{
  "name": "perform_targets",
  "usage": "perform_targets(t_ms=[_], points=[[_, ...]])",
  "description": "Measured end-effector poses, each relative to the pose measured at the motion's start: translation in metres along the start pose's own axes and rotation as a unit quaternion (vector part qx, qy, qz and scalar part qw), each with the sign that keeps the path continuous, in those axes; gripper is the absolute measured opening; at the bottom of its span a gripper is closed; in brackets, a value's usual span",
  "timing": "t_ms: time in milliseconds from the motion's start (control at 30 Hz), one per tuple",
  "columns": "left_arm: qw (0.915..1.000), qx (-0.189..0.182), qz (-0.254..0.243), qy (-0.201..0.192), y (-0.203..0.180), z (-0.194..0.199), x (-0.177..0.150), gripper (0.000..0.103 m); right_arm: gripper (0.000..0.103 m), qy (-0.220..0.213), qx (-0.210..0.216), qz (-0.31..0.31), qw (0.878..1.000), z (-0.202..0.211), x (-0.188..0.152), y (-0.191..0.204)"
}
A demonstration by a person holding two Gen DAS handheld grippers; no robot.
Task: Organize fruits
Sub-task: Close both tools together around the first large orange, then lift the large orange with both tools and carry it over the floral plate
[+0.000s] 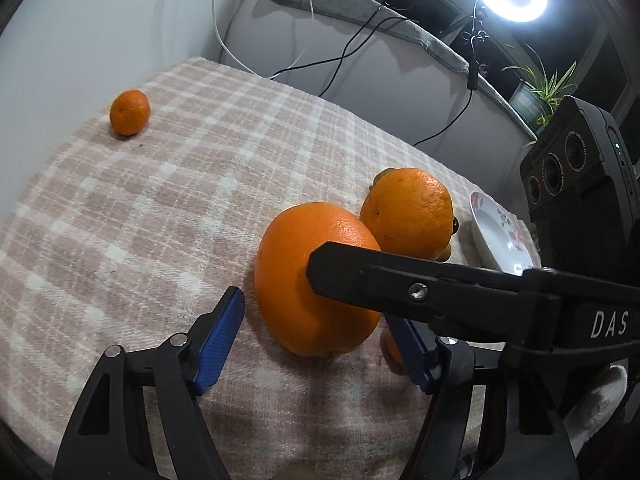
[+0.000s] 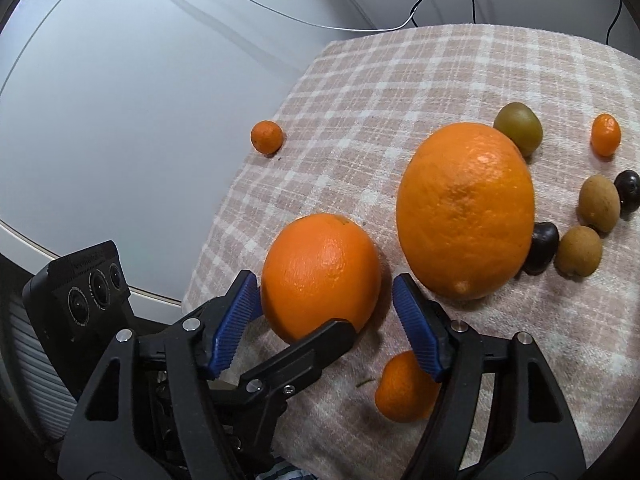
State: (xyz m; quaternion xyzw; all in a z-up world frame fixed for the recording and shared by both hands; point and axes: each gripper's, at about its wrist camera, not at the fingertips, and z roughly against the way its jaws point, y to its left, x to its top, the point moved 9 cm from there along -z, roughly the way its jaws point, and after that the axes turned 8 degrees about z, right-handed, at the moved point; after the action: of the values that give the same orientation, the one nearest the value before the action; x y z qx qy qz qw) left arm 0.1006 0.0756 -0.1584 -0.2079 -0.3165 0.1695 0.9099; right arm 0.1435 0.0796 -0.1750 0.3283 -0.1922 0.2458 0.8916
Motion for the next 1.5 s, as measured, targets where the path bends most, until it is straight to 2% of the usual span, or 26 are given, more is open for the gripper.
perform_targets(t_ms=[200, 767, 1133, 1500], points=[[0.9999, -0.009, 0.003, 0.005, 0.001, -0.004, 0.000, 0.065, 0.072, 0.005, 0.011, -0.005, 1.000, -0.009, 0.002, 0.000], [0.9999, 0.001, -0.013, -0.009, -0.009, 0.004, 0.001, 0.065, 0.069, -0.004, 0.026, -0.003, 1.000, 0.003, -0.002, 0.006], [0.9987, 0.002, -0.042, -0.030, -0.040, 0.023, 0.005, 0.065, 0.069, -0.036, 0.035, 0.003, 0.999, 0.039, 0.000, 0.013], [0.9955, -0.027, -0.088, -0.023, -0.099, 0.004, -0.001, 0.065, 0.069, -0.075, 0.013, -0.013, 0.997, 0.095, -0.008, -0.018]])
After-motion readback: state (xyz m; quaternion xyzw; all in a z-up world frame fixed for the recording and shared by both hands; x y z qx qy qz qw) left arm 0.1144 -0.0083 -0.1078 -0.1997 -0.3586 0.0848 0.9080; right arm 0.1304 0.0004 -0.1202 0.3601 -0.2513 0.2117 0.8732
